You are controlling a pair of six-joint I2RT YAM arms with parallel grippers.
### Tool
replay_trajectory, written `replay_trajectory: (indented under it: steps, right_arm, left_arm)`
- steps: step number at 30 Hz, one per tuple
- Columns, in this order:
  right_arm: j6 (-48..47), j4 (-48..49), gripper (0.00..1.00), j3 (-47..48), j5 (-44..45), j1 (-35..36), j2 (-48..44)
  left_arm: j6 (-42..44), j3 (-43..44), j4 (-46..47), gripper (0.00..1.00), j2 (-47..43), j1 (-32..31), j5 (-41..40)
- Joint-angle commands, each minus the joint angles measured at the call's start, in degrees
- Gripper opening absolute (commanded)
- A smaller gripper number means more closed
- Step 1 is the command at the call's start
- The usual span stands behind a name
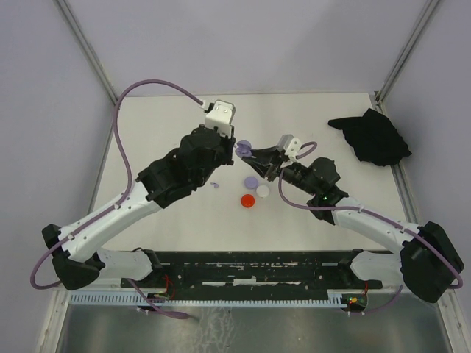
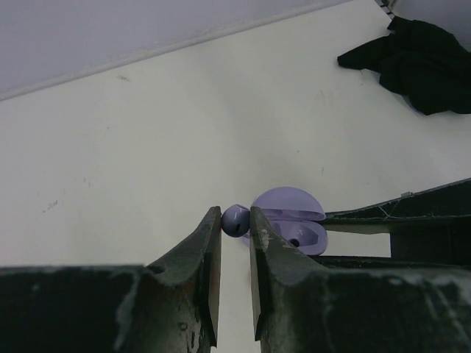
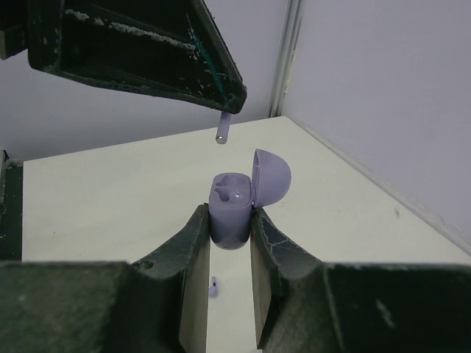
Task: Insert the wireless bluetooth earbuds into the charging case
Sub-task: Place the earbud in the charging case.
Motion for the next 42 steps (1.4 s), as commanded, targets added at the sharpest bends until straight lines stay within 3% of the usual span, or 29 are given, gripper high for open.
replay_trajectory:
  steps: [1,29,37,42]
  right_arm:
    - [2.39,4.46,0.02,-0.34,0.93,0.25,-1.54]
    - [4.52,5.79,0.02,-0.97,1.49,0.22,-4.1]
    - [5.28,6.62,0.02,-0.53,1.37,0.28,-4.31]
    - [5.5,6.46,0.02,-0.54,1.63,0.23,-4.9]
  left_arm:
    - [6.62,-2.93,9.83,0.25,-3.11,-1.4,1.92]
    - [14.16,-8.31,12.44,0.25,-2.07,-5.8,2.15]
    - [13.92,-12.03,16.27,0.37,-4.75,-5.95,10.26]
    - [12.65,-14.23,17.52,0.47,-6.63,-5.97,9.61]
